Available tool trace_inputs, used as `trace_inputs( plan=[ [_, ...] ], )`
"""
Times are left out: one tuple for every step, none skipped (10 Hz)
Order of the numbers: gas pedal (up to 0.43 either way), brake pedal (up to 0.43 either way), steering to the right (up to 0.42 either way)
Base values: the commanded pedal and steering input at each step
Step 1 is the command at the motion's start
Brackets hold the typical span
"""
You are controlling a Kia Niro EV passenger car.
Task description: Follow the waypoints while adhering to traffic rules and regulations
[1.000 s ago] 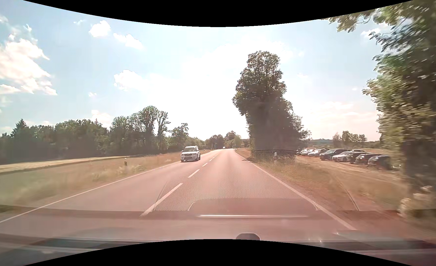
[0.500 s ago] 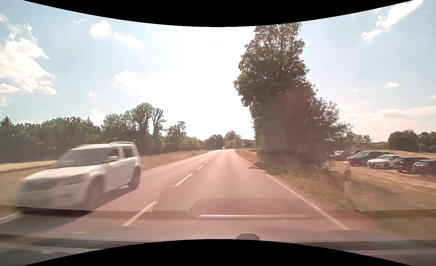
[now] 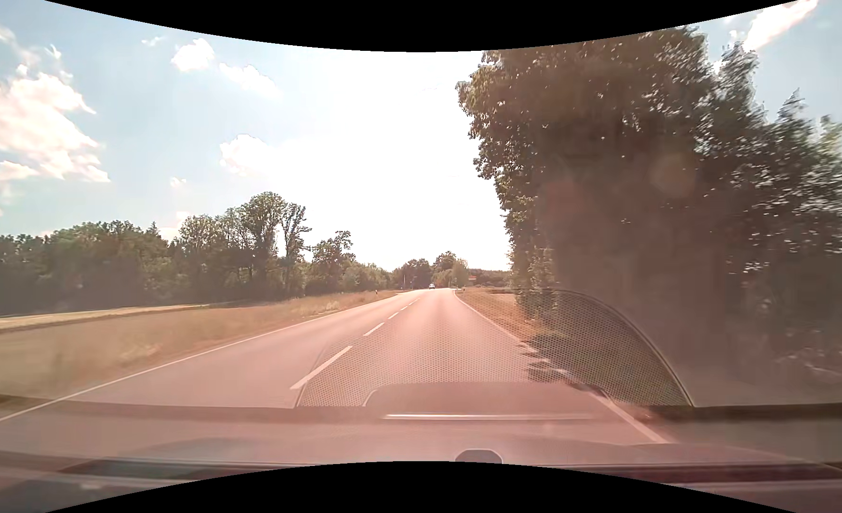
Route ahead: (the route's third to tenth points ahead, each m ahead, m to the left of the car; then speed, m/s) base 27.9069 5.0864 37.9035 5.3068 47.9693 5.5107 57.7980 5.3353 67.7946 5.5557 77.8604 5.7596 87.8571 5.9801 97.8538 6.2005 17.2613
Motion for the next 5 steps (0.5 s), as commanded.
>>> trace_inputs(
  plan=[
    [0.197,0.0,-0.001],
    [0.197,0.0,-0.001],
    [0.197,0.0,-0.001],
    [0.197,0.0,-0.001],
    [0.197,0.0,-0.001]
  ],
)
